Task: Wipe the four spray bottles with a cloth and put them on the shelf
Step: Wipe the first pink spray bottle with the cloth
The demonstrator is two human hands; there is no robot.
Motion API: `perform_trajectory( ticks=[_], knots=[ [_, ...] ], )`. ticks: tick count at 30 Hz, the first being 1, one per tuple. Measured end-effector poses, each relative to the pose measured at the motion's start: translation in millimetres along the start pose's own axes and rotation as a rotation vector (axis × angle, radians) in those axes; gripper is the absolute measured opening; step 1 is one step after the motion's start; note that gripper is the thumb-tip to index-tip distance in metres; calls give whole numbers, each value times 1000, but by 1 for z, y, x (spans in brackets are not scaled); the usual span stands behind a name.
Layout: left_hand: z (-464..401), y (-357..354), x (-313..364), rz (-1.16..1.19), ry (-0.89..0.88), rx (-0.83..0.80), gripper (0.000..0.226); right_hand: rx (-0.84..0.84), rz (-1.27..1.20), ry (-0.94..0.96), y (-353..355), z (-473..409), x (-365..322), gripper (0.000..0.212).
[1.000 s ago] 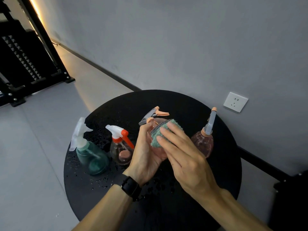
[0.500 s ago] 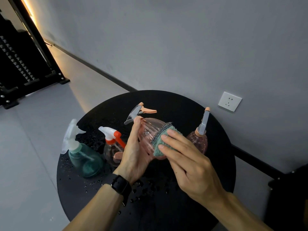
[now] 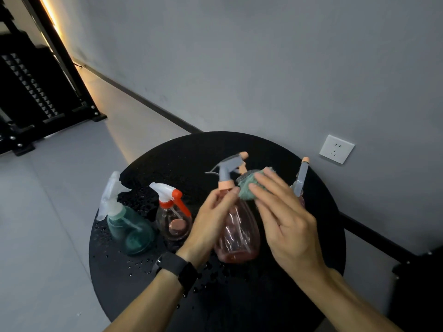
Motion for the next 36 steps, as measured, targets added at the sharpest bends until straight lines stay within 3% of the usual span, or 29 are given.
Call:
perform_trajectory(
  ticks=[5, 13, 28, 36],
  knots=[
    [11, -11, -11, -350, -61, -26, 17, 89, 67, 28, -4, -13, 3, 32],
    [17, -11, -4, -395, -173, -6, 13, -161, 79, 98, -27, -5, 17, 36],
    [10, -1, 0, -62, -39, 56, 9, -28, 173, -4, -7, 1, 42, 34],
    [11, -1, 2, -109, -56, -18, 8, 107, 118, 45, 0, -10, 24, 28]
  ],
)
Point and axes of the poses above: each hand's wrist, its own z-axis away from the middle knuckle, its own y-axis out of the back of the hand, x = y × z, the point moved 2 cm from there along -z, towards the middle knuckle, and after that the axes turned 2 degrees about -z, right-handed, at the moved point
